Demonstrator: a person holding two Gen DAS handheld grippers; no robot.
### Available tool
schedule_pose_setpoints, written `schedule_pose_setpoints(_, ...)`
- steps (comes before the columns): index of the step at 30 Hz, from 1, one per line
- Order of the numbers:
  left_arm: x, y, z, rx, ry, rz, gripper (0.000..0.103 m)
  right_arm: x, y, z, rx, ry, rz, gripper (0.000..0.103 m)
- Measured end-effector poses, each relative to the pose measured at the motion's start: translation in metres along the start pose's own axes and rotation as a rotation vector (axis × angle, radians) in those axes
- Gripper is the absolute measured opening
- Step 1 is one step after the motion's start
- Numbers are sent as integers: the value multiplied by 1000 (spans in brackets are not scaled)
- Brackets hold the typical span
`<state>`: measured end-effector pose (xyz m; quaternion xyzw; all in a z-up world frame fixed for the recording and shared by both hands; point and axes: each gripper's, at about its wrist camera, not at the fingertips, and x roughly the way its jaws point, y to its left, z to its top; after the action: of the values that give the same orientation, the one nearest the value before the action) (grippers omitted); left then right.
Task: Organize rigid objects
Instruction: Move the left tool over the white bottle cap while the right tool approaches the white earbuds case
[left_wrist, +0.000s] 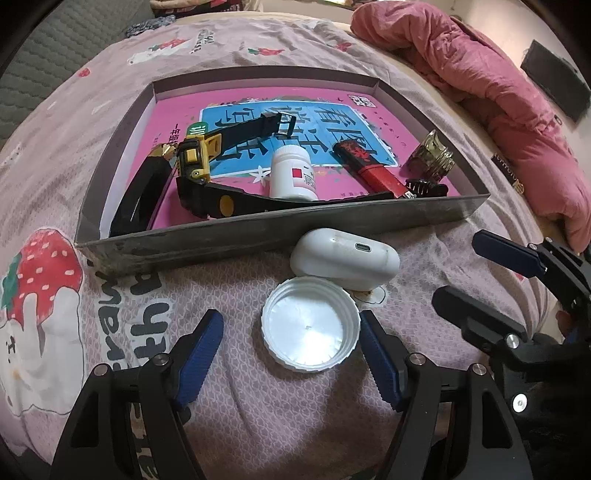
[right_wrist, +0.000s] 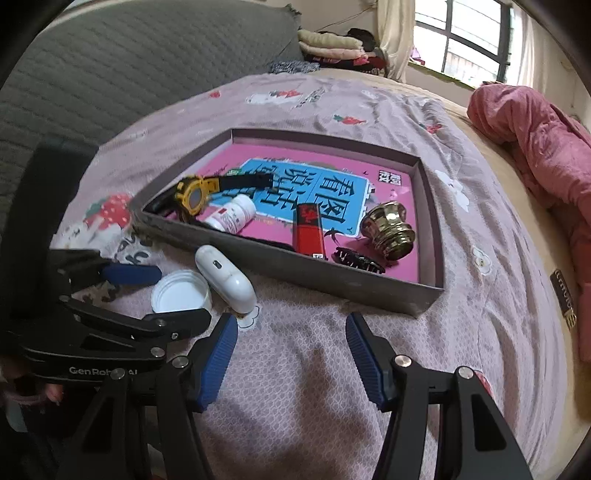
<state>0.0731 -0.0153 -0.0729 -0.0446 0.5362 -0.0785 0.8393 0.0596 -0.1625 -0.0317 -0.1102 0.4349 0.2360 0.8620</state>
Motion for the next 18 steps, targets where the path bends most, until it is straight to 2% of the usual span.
schedule_pose_setpoints(4, 2, 0, 1, 0, -3, 0, 73, 4, 4, 3, -20, 8, 15, 60)
schedule_pose_setpoints(12, 4, 12, 3, -10, 1, -17, 53, 13, 11, 9, -65, 30, 32, 60)
schedule_pose_setpoints(18, 4, 17, 2, -5, 4, -38, 53, 19, 16, 15, -85, 36, 51, 60)
